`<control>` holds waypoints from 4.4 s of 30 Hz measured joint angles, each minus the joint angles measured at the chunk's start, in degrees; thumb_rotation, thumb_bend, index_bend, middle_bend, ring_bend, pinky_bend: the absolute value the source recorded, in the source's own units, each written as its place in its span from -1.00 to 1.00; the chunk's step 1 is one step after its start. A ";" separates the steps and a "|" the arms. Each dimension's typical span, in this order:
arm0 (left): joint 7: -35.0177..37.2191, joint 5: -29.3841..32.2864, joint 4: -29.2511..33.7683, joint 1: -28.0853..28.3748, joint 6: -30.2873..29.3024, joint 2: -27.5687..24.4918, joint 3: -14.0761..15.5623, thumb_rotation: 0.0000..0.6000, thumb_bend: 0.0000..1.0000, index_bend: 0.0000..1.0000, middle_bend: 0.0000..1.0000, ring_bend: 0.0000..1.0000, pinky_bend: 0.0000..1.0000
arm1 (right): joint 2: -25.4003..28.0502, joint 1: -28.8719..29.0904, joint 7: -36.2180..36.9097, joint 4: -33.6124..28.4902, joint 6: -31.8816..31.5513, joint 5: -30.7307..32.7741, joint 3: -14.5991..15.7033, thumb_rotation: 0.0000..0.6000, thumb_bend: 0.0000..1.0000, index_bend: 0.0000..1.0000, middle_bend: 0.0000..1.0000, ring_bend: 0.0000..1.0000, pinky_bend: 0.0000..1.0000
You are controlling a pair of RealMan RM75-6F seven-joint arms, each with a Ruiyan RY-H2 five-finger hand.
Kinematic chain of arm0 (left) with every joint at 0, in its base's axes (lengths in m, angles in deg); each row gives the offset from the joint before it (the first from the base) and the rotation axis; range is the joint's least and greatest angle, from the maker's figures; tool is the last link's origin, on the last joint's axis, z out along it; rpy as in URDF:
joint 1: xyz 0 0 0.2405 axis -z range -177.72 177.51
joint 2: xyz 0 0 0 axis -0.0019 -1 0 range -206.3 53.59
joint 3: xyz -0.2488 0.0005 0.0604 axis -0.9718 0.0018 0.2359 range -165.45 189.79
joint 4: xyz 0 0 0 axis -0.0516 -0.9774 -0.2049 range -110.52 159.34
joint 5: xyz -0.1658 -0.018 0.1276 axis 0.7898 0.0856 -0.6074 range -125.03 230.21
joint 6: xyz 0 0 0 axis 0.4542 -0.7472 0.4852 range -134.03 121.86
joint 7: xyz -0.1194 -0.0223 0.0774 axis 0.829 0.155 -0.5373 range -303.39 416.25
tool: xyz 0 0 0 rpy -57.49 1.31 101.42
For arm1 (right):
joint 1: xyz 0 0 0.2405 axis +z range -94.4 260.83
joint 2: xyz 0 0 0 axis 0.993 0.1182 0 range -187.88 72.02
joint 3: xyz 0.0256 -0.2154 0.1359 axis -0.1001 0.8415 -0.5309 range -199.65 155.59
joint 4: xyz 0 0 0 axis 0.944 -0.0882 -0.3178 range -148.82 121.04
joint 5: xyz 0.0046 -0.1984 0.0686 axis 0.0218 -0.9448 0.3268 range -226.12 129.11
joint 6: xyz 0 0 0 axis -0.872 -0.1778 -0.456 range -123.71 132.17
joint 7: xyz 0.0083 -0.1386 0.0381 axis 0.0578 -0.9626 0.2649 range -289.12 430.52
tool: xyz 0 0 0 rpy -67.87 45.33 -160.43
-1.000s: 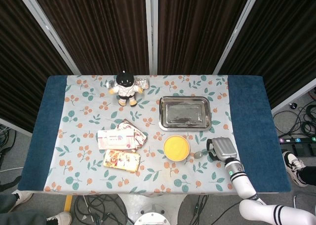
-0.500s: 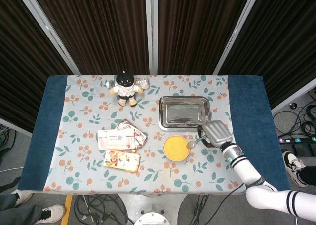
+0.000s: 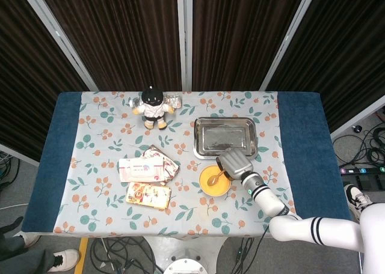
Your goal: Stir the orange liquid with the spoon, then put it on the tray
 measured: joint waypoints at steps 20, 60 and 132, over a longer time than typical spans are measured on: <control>0.29 -0.15 -0.59 -0.09 0.17 0.41 -0.08 1.00 -0.87 -0.53 -0.76 -0.79 -0.77 | -0.29 0.42 1.07 -0.82 -3.34 -1.60 2.42 1.00 -0.42 -0.07 1.00 1.00 1.00; 1.78 0.36 -2.36 -0.61 0.60 1.24 -0.18 1.00 -0.87 -0.53 -0.76 -0.80 -0.77 | -3.11 2.22 -1.48 1.13 -5.24 -0.10 3.59 1.00 -0.28 0.18 1.00 1.00 1.00; 2.25 -1.05 -1.11 -1.37 -0.15 0.64 0.32 1.00 -0.87 -0.53 -0.76 -0.80 -0.77 | 3.16 8.33 -27.16 0.62 -6.04 -16.57 9.50 1.00 -0.06 0.64 1.00 1.00 1.00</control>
